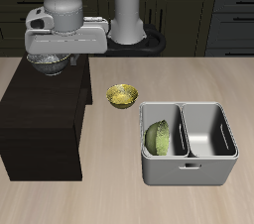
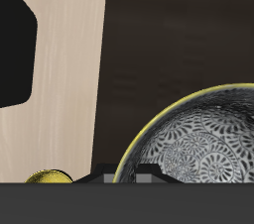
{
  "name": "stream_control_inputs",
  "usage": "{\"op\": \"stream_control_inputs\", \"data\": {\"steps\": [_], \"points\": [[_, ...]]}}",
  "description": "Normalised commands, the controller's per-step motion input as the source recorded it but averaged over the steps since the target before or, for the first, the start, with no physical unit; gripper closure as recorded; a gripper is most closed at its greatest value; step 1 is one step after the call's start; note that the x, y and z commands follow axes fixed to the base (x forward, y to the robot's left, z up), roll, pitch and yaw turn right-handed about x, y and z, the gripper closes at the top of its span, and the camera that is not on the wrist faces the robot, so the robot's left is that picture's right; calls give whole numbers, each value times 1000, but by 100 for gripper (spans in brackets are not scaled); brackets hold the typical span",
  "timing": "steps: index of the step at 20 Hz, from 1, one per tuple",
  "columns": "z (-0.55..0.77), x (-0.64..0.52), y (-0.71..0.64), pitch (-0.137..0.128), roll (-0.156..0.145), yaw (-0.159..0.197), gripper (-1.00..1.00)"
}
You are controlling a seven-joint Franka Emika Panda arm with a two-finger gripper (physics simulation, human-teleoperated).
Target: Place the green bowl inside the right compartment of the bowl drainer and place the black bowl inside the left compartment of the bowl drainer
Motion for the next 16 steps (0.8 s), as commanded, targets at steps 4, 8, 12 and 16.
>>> {"op": "stream_control_inputs", "data": {"steps": [4, 8, 12, 16], "points": [[383, -90, 428, -47, 43, -5, 100], [306, -17, 385, -38, 22, -30, 100], [183, 9, 329, -25, 18, -9, 100], [237, 27, 650, -31, 72, 6, 100]]}}
